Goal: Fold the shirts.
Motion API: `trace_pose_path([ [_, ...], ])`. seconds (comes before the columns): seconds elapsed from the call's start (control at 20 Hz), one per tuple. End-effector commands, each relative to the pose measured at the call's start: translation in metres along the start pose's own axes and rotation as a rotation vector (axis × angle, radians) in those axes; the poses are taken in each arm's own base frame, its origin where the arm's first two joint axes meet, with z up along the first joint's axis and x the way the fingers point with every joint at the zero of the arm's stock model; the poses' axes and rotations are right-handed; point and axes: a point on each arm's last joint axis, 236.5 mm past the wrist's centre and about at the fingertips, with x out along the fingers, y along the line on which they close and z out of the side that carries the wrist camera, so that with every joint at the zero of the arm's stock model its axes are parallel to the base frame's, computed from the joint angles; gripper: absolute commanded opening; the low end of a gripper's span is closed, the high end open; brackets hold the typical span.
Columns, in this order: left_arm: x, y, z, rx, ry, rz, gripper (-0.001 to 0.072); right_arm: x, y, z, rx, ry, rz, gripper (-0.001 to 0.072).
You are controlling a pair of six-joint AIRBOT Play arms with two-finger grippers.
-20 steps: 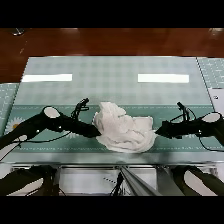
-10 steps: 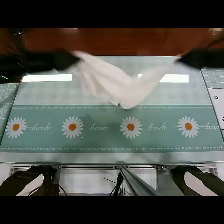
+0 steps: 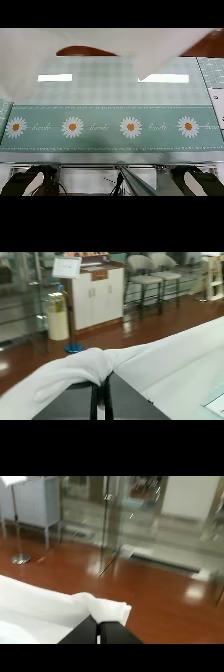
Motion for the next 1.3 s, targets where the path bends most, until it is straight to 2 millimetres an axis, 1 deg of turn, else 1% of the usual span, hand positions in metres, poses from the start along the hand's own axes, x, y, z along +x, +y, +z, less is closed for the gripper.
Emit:
trace_pose_path([
  [0.0, -0.059, -0.027, 0.011, 0.112, -0.002, 0.104, 0.0027, -0.069, 0.022, 0.029, -0.086, -0.117, -0.070, 0.0025],
  [0.05, -0.066, -0.034, 0.006, 0.119, 0.016, 0.097, 0.0027, -0.078, 0.027, 0.030, -0.094, -0.127, -0.068, 0.0026],
  [0.1, -0.069, -0.038, -0.003, 0.108, 0.052, 0.090, 0.0027, -0.083, 0.031, 0.028, -0.097, -0.122, -0.064, 0.0026],
  [0.2, -0.066, -0.036, -0.034, 0.047, 0.169, 0.074, 0.0027, -0.081, 0.032, 0.014, -0.088, -0.065, -0.055, 0.0026],
  [0.25, -0.060, -0.030, -0.052, 0.017, 0.230, 0.067, 0.0027, -0.075, 0.030, 0.005, -0.074, -0.033, -0.051, 0.0026],
  [0.35, -0.044, -0.015, -0.087, -0.058, 0.327, 0.059, 0.0027, -0.053, 0.019, -0.026, -0.032, 0.071, -0.043, 0.0026],
  [0.45, -0.025, 0.001, -0.130, -0.155, 0.427, 0.041, 0.0027, -0.027, 0.008, -0.067, 0.025, 0.194, -0.027, 0.0026],
  [0.55, -0.001, 0.011, -0.175, -0.282, 0.511, -0.007, 0.0028, -0.002, -0.004, -0.106, 0.084, 0.292, -0.017, 0.0026],
  [0.7, 0.039, 0.023, -0.237, -0.458, 0.567, -0.102, 0.0028, 0.040, -0.024, -0.173, 0.183, 0.448, -0.008, 0.0026],
  [0.75, 0.053, 0.029, -0.261, -0.514, 0.584, -0.112, 0.0028, 0.055, -0.032, -0.196, 0.208, 0.499, -0.006, 0.0026],
  [0.9, 0.094, 0.047, -0.340, -0.616, 0.675, -0.104, 0.0028, 0.104, -0.058, -0.265, 0.293, 0.649, -0.003, 0.0026],
  [0.95, 0.110, 0.054, -0.366, -0.639, 0.703, -0.094, 0.0028, 0.122, -0.067, -0.285, 0.322, 0.686, -0.005, 0.0026],
  [1.05, 0.142, 0.071, -0.413, -0.698, 0.741, -0.048, 0.0028, 0.162, -0.085, -0.330, 0.397, 0.747, -0.008, 0.0026],
  [1.15, 0.166, 0.086, -0.459, -0.741, 0.771, 0.010, 0.0028, 0.197, -0.095, -0.376, 0.488, 0.791, 0.002, 0.0026],
  [1.2, 0.175, 0.090, -0.481, -0.760, 0.795, 0.029, 0.0028, 0.214, -0.096, -0.398, 0.550, 0.806, 0.014, 0.0026],
  [1.25, 0.181, 0.091, -0.499, -0.781, 0.818, 0.036, 0.0028, 0.229, -0.096, -0.419, 0.616, 0.814, 0.023, 0.0026],
])
